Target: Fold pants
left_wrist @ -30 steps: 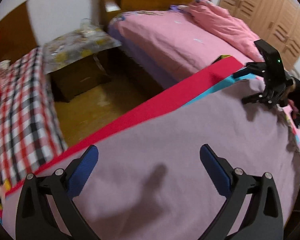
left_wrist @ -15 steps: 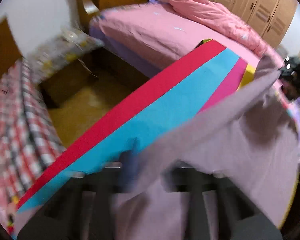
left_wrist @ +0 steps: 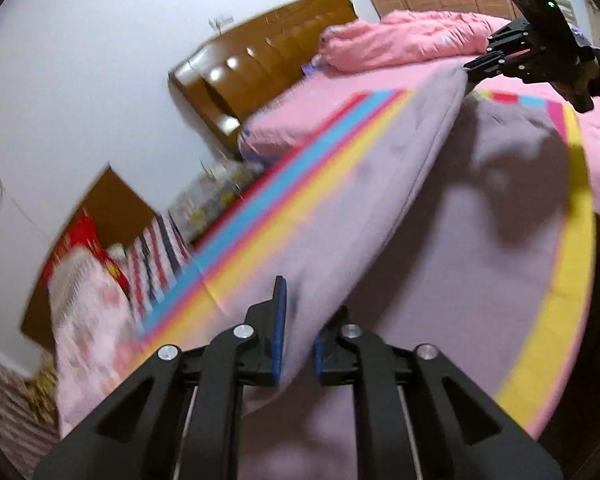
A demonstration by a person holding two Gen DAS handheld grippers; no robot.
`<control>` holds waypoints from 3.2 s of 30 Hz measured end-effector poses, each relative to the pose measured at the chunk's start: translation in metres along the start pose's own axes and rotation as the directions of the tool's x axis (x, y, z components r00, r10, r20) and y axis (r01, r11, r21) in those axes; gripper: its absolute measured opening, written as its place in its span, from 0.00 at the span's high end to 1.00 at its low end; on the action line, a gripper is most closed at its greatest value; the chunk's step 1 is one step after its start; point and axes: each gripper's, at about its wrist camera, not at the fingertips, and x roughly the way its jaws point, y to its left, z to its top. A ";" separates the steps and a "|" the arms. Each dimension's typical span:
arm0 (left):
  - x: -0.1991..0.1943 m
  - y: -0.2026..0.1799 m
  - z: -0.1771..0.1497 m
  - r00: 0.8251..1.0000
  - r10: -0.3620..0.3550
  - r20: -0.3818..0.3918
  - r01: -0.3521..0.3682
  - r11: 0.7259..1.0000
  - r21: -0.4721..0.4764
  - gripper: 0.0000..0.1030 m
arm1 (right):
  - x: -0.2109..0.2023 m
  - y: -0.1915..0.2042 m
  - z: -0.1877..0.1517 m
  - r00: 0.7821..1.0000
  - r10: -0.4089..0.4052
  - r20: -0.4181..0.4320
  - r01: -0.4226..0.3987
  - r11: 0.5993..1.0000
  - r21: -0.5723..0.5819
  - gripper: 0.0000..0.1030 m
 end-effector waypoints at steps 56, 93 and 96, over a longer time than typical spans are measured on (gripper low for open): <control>-0.073 0.119 -0.100 0.958 0.077 0.277 0.246 0.279 -0.928 0.98 | -0.056 -0.121 -0.065 0.996 -0.050 0.073 -0.029 0.596 0.803 0.91; -0.035 0.039 -0.205 0.995 -0.018 0.093 0.095 0.178 -0.979 0.97 | -0.064 -0.067 -0.185 0.999 -0.027 -0.026 0.036 0.477 0.878 0.94; -0.038 0.039 -0.202 0.996 -0.007 0.088 0.088 0.190 -0.978 0.97 | -0.064 -0.067 -0.186 0.999 -0.029 -0.024 0.035 0.473 0.881 0.94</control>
